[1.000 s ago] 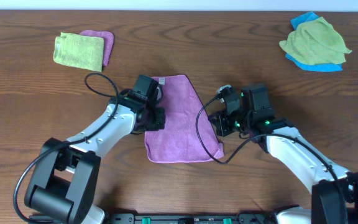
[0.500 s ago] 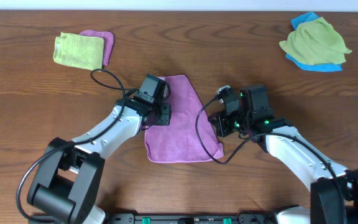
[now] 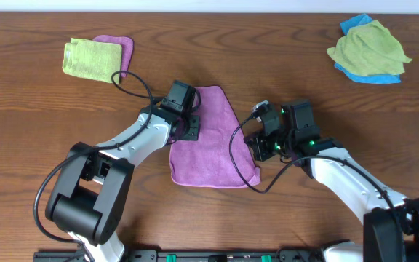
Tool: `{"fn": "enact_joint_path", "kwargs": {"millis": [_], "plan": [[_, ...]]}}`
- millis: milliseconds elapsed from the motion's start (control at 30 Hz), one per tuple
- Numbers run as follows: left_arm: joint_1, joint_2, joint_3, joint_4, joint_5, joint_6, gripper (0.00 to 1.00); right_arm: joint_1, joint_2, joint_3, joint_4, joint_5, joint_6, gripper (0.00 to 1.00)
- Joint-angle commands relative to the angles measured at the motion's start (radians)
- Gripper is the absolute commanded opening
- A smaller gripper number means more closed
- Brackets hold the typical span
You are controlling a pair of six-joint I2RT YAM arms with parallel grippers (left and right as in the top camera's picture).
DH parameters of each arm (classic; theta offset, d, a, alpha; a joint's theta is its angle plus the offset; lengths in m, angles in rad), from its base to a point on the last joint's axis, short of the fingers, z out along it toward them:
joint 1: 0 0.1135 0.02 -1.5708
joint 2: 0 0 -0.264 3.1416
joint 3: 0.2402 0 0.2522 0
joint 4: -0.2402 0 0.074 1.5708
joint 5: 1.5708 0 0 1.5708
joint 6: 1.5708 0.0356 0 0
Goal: Fold the cloth
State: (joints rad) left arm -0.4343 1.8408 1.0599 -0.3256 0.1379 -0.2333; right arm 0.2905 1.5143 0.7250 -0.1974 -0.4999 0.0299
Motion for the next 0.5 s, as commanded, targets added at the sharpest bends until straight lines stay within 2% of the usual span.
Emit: {"fn": "enact_joint_path", "kwargs": {"millis": [0,467], "plan": [[0.005,0.005,0.023,-0.011,-0.015,0.02,0.06,0.004,0.006,0.019,0.003,0.003,-0.025,0.01],[0.001,0.005,0.021,-0.121,-0.015,0.02,0.06,0.005,0.006,0.036,0.006,0.002,-0.009,0.01]]}}
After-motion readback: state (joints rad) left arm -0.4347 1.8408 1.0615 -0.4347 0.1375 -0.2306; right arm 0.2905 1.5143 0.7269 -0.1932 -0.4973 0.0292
